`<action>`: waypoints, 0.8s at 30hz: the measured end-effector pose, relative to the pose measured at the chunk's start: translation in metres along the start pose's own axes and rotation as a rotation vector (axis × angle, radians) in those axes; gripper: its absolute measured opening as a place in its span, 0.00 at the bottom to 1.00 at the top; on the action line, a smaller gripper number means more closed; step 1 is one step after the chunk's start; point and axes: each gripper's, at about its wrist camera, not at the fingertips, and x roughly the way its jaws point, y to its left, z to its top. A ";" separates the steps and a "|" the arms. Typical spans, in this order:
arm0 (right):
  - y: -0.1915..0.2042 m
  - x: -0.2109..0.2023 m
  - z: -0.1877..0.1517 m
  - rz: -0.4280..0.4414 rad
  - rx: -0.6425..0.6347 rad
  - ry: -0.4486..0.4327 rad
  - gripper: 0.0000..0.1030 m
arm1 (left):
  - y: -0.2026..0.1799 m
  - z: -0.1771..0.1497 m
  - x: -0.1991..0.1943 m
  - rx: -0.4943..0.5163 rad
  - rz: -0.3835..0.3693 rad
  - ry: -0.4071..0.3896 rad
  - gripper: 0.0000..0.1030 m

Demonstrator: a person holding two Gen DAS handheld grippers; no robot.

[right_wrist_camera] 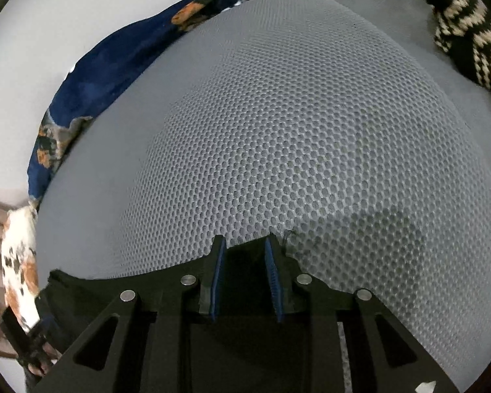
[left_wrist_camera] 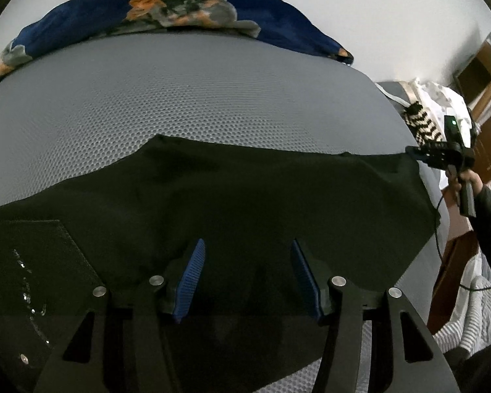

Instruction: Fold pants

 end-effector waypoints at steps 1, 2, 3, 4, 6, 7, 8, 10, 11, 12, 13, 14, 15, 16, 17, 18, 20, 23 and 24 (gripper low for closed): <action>0.001 0.000 -0.001 0.012 -0.010 0.007 0.24 | 0.000 0.000 0.001 0.001 0.004 -0.001 0.54; 0.002 0.001 -0.002 0.024 -0.022 0.016 0.24 | -0.001 0.002 0.002 0.002 0.006 0.000 0.54; 0.004 0.002 -0.004 0.039 -0.038 0.026 0.24 | -0.001 0.002 0.004 0.003 0.010 0.002 0.54; 0.005 0.002 -0.006 0.051 -0.045 0.033 0.24 | -0.001 0.002 0.005 0.002 0.016 0.005 0.54; 0.010 0.002 -0.010 0.029 -0.067 0.024 0.16 | 0.001 0.004 0.008 -0.002 0.018 0.010 0.54; 0.013 0.001 -0.013 0.011 -0.081 0.012 0.06 | 0.001 0.004 0.010 -0.002 0.022 0.012 0.54; 0.016 -0.001 -0.016 -0.004 -0.090 -0.005 0.06 | 0.000 0.006 0.011 -0.003 0.025 0.015 0.54; 0.024 -0.014 -0.024 -0.029 -0.105 -0.085 0.04 | 0.001 0.007 0.012 -0.004 0.031 0.012 0.54; 0.029 -0.024 -0.029 -0.036 -0.105 -0.138 0.04 | 0.001 0.007 0.011 -0.004 0.034 0.008 0.54; 0.031 -0.031 -0.033 -0.046 -0.099 -0.174 0.03 | 0.002 0.008 0.010 -0.005 0.038 0.000 0.54; 0.032 -0.039 -0.036 -0.052 -0.087 -0.216 0.03 | 0.003 0.008 0.009 -0.006 0.044 -0.008 0.54; 0.032 -0.049 -0.040 -0.051 -0.068 -0.260 0.03 | 0.004 0.010 0.008 -0.009 0.051 -0.019 0.54; 0.030 -0.054 -0.042 -0.052 -0.057 -0.280 0.03 | 0.006 0.010 0.007 -0.012 0.054 -0.026 0.54; 0.029 -0.056 -0.044 -0.054 -0.045 -0.297 0.02 | 0.008 0.011 0.007 -0.015 0.059 -0.033 0.54; 0.031 -0.054 -0.044 -0.061 -0.034 -0.309 0.02 | 0.009 0.012 0.006 -0.017 0.069 -0.042 0.54; 0.031 -0.051 -0.044 -0.077 -0.028 -0.310 0.02 | 0.012 0.013 0.006 -0.017 0.077 -0.052 0.54; 0.032 -0.038 -0.042 -0.114 -0.020 -0.299 0.02 | 0.015 0.014 0.007 -0.018 0.094 -0.070 0.54; 0.020 -0.023 -0.039 -0.154 0.000 -0.266 0.02 | 0.025 0.014 0.011 -0.020 0.143 -0.079 0.54; 0.017 -0.017 -0.038 -0.166 0.009 -0.253 0.02 | 0.030 0.014 0.013 -0.028 0.150 -0.072 0.54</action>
